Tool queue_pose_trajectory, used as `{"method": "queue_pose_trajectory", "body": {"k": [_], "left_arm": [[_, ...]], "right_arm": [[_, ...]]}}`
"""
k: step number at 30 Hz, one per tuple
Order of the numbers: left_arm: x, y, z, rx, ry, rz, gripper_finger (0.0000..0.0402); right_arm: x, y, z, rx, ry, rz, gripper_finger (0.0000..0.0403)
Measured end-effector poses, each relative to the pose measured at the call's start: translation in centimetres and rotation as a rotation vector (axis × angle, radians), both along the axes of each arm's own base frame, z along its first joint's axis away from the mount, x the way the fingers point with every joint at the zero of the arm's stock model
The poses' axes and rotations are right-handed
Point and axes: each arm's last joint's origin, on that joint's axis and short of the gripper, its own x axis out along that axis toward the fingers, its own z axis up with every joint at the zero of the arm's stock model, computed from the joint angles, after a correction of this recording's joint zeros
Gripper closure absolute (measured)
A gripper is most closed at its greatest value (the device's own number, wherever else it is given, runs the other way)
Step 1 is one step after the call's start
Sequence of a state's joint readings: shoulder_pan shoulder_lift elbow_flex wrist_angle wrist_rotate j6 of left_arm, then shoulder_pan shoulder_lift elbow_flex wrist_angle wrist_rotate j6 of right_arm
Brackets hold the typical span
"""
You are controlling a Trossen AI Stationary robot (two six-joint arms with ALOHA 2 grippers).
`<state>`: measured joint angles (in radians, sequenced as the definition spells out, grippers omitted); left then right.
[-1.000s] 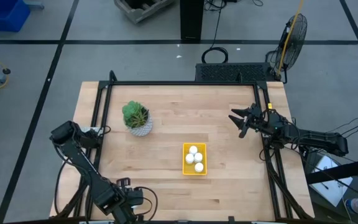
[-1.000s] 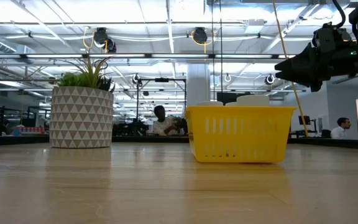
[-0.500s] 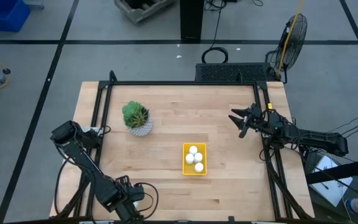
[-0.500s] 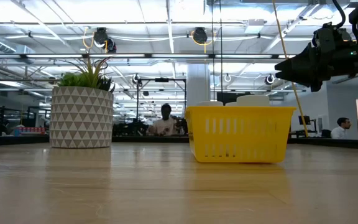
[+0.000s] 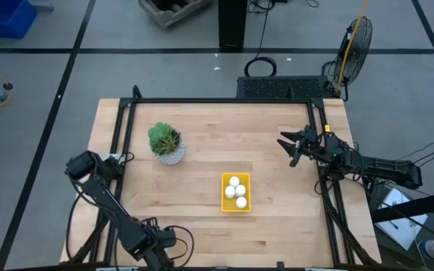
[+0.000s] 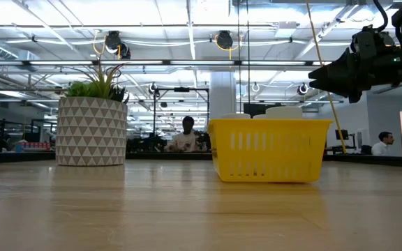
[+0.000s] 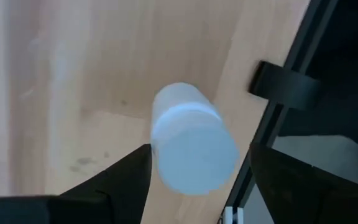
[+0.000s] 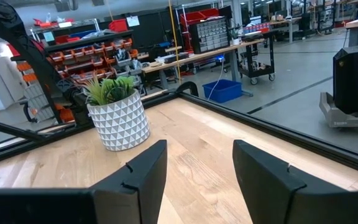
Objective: Pick and place pill bottles into a basket
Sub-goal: Put the pill bottle into the basket
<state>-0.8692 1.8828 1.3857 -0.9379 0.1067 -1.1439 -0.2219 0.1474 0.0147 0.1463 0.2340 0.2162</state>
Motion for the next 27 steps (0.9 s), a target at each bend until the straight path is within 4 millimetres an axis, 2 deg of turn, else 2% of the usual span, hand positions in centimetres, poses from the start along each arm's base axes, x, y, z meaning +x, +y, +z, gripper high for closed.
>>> {"method": "queue_pose_trajectory", "body": {"k": [4, 12, 27], "left_arm": [[0.16, -0.29, -0.6, -0.014, 0.015, -0.027, 0.013], [0.33, -0.15, -0.64, 0.039, -0.049, -0.047, 0.0141], [0.21, -0.22, -0.62, 0.022, -0.024, -0.029, 0.0152]], "right_arm": [[0.0, 0.0, 0.02, 0.0, -0.001, 0.0, 0.0229], [0.0, 0.0, 0.0, 0.0, 0.0, 0.0, 0.0225], [0.0, 0.0, 0.01, 0.0, 0.0, 0.0, 0.0226]]}}
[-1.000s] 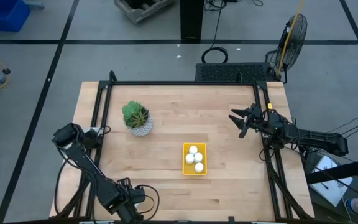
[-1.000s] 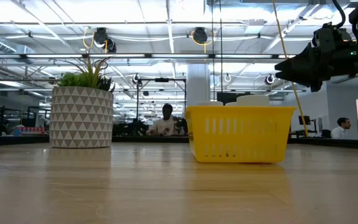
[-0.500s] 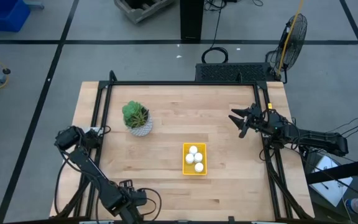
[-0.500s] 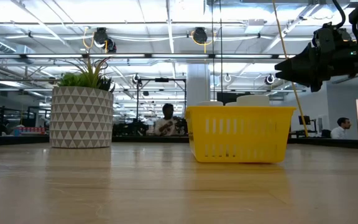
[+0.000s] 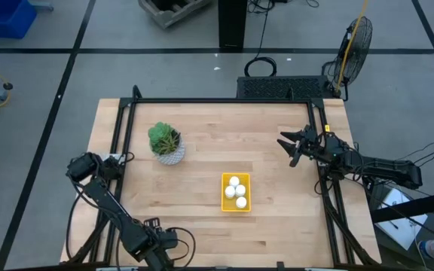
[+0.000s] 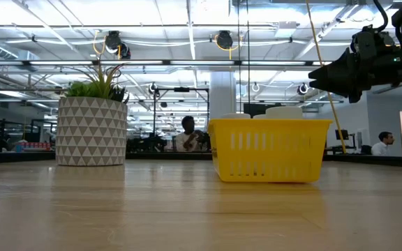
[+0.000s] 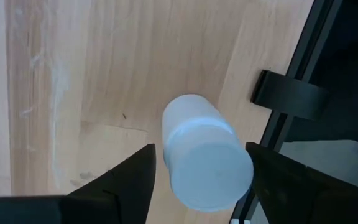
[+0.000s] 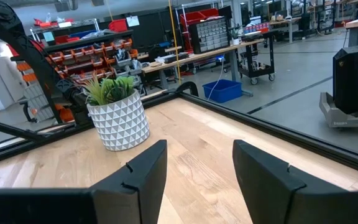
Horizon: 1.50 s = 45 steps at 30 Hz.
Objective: Pick and place pill bottles into a basket
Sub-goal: Put the pill bottle into the basket
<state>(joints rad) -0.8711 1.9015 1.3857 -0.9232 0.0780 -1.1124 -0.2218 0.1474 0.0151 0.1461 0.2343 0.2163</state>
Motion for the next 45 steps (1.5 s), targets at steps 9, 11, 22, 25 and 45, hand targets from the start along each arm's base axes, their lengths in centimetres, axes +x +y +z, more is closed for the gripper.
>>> {"method": "queue_pose_trajectory", "body": {"k": [9, 11, 22, 25, 45], "left_arm": [[0.0, 0.0, 0.0, 0.005, -0.007, -0.005, 0.0171], [0.0, 0.0, 0.0, 0.015, -0.019, -0.006, 0.0176], [0.1, 0.1, 0.3, 0.025, -0.05, -0.09, 0.0239], [0.1, 0.1, 0.3, 0.024, -0.056, -0.129, 0.0239], [5.1, 3.5, 3.4, 0.246, -0.269, -0.402, 0.0239]], "right_arm": [[0.0, 0.0, 0.0, 0.0, 0.0, 0.0, 0.0225], [0.0, 0.0, 0.0, 0.0, 0.0, 0.0, 0.0227], [0.0, 0.0, 0.0, 0.0, 0.0, 0.0, 0.0225], [0.0, 0.0, 0.0, 0.0, 0.0, 0.0, 0.0227], [0.0, 0.0, 0.0, 0.0, 0.0, 0.0, 0.0225]]}}
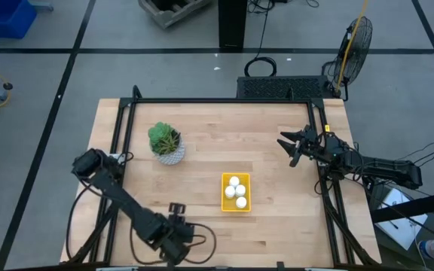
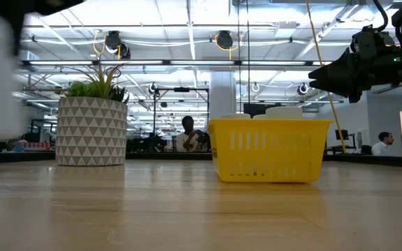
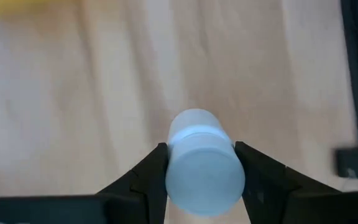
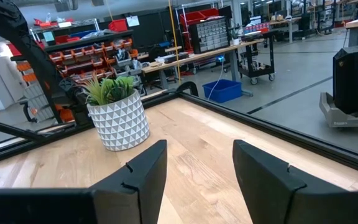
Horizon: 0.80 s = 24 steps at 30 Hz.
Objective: Pick and place pill bottles into a basket
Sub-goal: Put the pill bottle into the basket
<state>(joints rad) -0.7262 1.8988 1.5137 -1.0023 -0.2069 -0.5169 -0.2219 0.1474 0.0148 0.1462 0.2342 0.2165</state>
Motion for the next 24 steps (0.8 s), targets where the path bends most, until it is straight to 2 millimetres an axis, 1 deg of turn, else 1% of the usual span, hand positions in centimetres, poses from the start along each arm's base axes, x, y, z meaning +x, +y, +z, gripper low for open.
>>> {"method": "queue_pose_trajectory", "body": {"k": [6, 9, 13, 15, 19, 24], "left_arm": [[3.1, 2.4, 3.8, 0.125, -0.108, -0.14, 0.0239], [4.7, 4.2, 5.7, 0.164, -0.152, -0.183, 0.0239], [6.5, 7.1, 7.5, 0.198, -0.168, -0.214, 0.0239], [7.3, 8.6, 7.8, 0.176, -0.162, -0.236, 0.0239], [9.0, 11.4, 7.8, 0.098, -0.16, -0.263, 0.0239], [10.6, 14.0, 7.5, 0.066, -0.187, -0.312, 0.0239]], "right_arm": [[0.0, 0.0, 0.0, 0.0, 0.0, -0.001, 0.0228], [0.0, 0.0, 0.0, 0.0, 0.0, 0.0, 0.0229], [0.0, 0.0, 0.0, 0.0, -0.001, 0.0, 0.0225], [0.0, 0.0, 0.0, 0.0, 0.0, 0.0, 0.0225], [0.0, 0.0, 0.0, 0.0, 0.0, 0.0, 0.0228], [0.0, 0.0, 0.0, 0.0, 0.0, 0.0, 0.0228]]}}
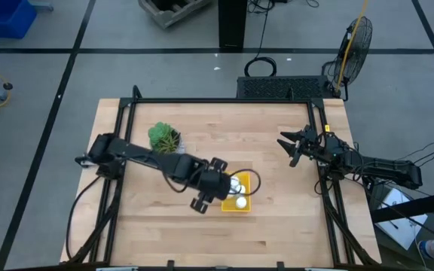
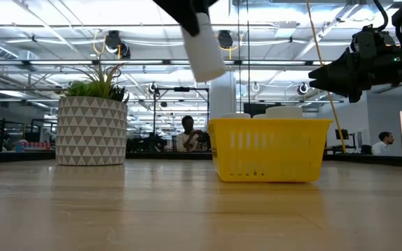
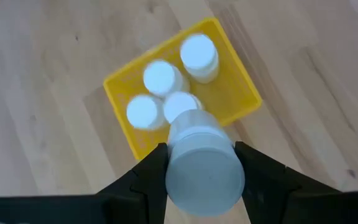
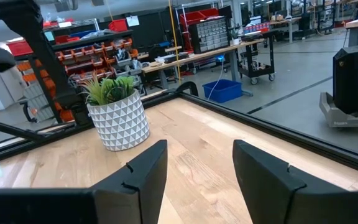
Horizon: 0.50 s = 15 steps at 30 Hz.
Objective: Pick and place pill bottles into a basket
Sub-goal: Put the pill bottle into the basket
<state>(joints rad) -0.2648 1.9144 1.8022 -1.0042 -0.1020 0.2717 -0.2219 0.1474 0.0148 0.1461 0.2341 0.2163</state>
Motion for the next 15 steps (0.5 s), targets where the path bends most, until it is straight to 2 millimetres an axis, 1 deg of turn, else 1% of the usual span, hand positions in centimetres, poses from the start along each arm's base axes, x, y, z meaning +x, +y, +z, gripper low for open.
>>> {"method": "queue_pose_trajectory", "body": {"k": [7, 10, 12, 15], "left_arm": [[1.0, 1.4, -0.3, -0.038, -0.02, -0.058, 0.0239], [1.5, 1.5, -1.5, -0.028, 0.021, -0.058, 0.0239], [1.8, 1.4, -2.7, -0.019, 0.069, -0.06, 0.0239], [2.1, 0.9, -3.7, -0.025, 0.095, -0.079, 0.0239]], "right_arm": [[0.0, 0.0, 0.0, 0.0, -0.002, 0.0, 0.0226], [0.0, 0.0, 0.0, 0.0, 0.0, 0.0, 0.0227], [0.0, 0.0, 0.0, 0.0, -0.001, 0.0, 0.0225], [0.0, 0.0, 0.1, -0.001, -0.005, 0.0, 0.0225]]}}
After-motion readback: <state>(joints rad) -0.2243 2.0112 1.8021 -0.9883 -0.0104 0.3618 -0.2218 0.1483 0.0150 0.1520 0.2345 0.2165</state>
